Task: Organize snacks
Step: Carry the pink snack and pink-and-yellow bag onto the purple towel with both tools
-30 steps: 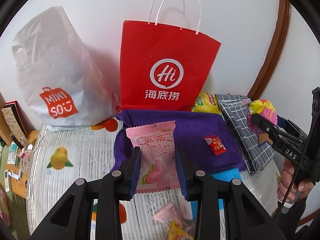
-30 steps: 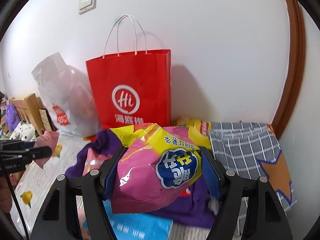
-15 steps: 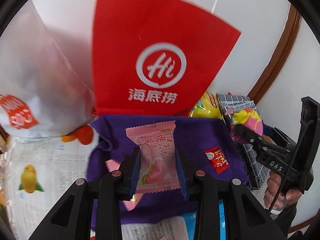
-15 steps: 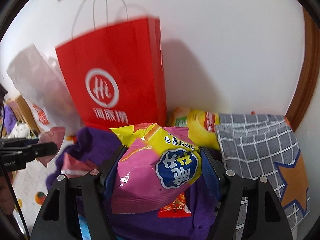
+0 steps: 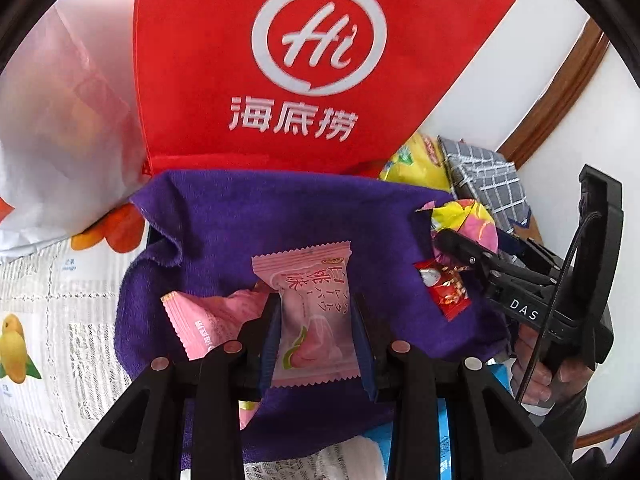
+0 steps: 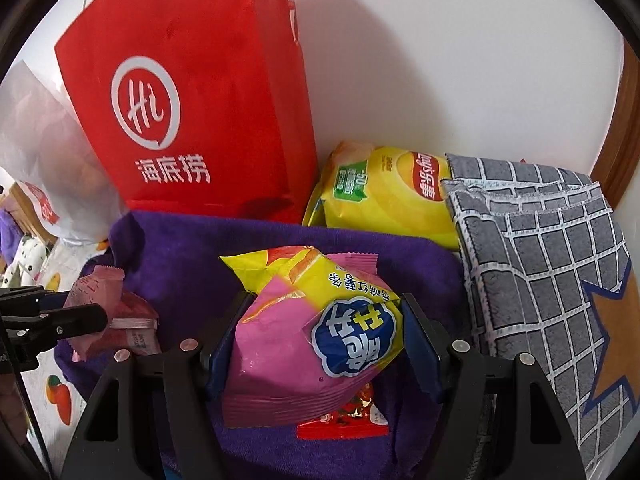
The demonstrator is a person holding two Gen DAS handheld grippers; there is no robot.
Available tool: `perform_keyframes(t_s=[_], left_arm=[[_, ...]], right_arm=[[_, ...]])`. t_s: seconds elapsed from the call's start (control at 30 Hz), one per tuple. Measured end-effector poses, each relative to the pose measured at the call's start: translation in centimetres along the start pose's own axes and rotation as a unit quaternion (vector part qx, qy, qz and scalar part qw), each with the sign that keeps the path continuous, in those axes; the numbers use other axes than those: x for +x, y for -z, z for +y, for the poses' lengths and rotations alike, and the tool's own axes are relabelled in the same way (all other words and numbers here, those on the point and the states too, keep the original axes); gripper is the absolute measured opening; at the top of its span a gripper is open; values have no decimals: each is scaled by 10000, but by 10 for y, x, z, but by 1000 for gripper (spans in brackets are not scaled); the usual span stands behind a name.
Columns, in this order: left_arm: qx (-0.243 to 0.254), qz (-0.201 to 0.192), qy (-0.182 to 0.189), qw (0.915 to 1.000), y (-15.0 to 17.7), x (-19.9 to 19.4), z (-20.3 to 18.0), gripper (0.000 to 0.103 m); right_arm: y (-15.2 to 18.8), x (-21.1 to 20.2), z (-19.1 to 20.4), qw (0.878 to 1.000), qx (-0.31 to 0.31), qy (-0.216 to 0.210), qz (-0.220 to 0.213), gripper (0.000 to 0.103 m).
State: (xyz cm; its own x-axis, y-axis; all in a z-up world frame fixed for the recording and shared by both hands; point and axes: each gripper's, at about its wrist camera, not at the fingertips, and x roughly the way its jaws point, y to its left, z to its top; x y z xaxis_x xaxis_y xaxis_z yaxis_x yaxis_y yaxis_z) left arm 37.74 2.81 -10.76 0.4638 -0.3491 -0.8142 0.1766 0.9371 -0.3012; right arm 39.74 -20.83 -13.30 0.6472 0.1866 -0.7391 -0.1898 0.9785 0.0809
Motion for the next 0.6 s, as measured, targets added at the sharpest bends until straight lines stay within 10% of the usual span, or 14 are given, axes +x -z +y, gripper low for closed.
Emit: perform_keyframes(t_s=[0.6], left_arm=[[-45, 205, 2, 9998, 3, 10, 0, 32]], right_arm=[[-1, 12, -4, 9996, 16, -89, 252, 74]])
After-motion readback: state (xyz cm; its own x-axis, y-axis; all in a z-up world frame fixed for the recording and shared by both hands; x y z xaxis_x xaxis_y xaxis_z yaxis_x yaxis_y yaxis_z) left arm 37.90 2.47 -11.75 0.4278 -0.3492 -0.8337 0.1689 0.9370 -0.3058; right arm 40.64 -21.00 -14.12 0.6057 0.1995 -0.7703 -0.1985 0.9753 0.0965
